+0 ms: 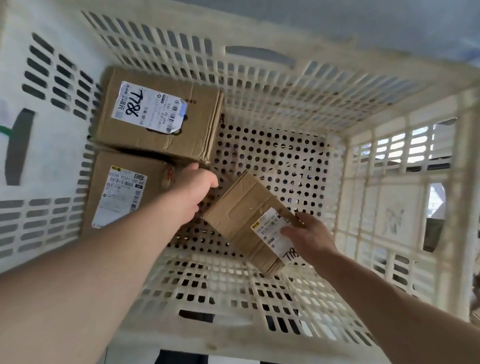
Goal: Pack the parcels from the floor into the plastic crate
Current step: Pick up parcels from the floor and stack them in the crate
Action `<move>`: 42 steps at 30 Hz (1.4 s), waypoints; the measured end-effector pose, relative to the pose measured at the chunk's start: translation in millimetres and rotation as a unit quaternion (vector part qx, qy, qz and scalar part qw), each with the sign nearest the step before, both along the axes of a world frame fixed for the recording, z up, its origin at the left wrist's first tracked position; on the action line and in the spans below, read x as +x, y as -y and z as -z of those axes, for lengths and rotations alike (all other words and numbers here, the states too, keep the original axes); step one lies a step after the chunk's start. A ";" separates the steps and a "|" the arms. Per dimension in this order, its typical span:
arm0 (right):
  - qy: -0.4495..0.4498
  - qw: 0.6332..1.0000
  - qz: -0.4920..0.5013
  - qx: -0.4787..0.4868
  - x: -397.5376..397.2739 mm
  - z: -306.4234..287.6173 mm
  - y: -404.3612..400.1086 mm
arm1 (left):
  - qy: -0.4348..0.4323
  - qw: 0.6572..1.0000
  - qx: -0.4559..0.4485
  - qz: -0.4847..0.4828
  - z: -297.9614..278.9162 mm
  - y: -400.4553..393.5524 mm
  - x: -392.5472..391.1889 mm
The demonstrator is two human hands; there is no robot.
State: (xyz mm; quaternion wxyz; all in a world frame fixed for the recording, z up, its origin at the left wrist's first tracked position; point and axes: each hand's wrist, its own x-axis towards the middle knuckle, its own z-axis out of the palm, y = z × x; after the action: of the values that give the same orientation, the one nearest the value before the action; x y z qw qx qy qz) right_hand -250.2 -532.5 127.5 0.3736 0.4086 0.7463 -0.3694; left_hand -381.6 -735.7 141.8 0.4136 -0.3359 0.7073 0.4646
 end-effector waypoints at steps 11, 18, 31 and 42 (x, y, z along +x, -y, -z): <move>0.010 0.997 0.070 -0.041 -12.7 14.8 47.9 | -0.023 0.995 -0.020 0.090 8.4 25.3 -11.9; -0.003 0.996 0.087 -0.025 -6.5 20.4 61.3 | -0.074 0.983 -0.110 0.129 10.5 39.1 -10.7; 0.027 0.999 0.021 0.037 10.0 13.0 18.1 | 0.000 0.992 0.002 0.123 -2.8 -8.2 25.3; -0.016 0.988 0.049 -0.149 -3.3 5.9 48.8 | 0.004 0.988 -0.031 0.149 -1.4 6.6 22.9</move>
State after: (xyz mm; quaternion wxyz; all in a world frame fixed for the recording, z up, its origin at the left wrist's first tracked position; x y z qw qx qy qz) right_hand -253.6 -581.3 121.6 0.3996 0.3784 0.6683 -0.5005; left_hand -358.6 -742.4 143.2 0.4706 -0.2408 0.7619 0.3742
